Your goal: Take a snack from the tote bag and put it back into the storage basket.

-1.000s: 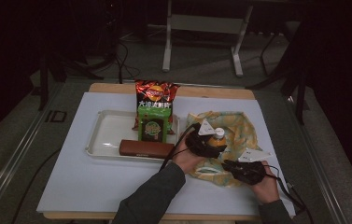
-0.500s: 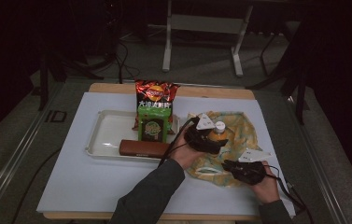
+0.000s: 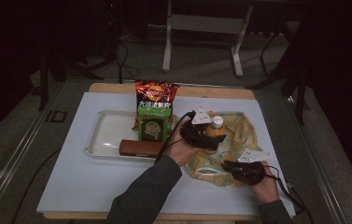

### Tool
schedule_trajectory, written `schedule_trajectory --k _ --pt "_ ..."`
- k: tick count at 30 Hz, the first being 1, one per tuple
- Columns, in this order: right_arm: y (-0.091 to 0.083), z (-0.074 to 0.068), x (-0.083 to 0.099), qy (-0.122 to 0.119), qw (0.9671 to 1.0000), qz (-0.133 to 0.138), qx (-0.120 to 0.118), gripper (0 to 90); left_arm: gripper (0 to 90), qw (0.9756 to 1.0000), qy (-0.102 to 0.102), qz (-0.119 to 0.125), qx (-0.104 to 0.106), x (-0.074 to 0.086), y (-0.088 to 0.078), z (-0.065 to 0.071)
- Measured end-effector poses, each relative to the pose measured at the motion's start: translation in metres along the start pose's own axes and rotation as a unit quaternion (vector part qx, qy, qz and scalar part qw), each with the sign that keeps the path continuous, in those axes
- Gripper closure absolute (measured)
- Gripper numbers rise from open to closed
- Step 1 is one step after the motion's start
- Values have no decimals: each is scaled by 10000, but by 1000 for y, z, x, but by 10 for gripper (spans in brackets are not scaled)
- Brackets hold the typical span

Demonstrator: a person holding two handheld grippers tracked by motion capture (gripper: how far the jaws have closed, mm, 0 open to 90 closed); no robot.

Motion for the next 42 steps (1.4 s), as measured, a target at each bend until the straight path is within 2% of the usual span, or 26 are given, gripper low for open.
schedule_trajectory --k 23,35,42 --pt "1 0 1 5 10000 -17 -21 785 296 9999 82 61 16 -11 -32 -8" --pt "1 -1 2 -7 10000 -11 -44 785 296 9999 80 78 40 -11 -51 -19" --pt "0 -1 2 -10 10000 -23 -49 785 296 9999 89 84 -18 -9 -64 -29"
Point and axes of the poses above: each handheld gripper's, and its own axes: y roughly forward along the jaws, x roughly out of its underside, z roughly to its right, the point moved 5 cm from there along y, roughly forward along the jaws, and after that the axes turned 13 degrees about -x, right-handed, at the moved point
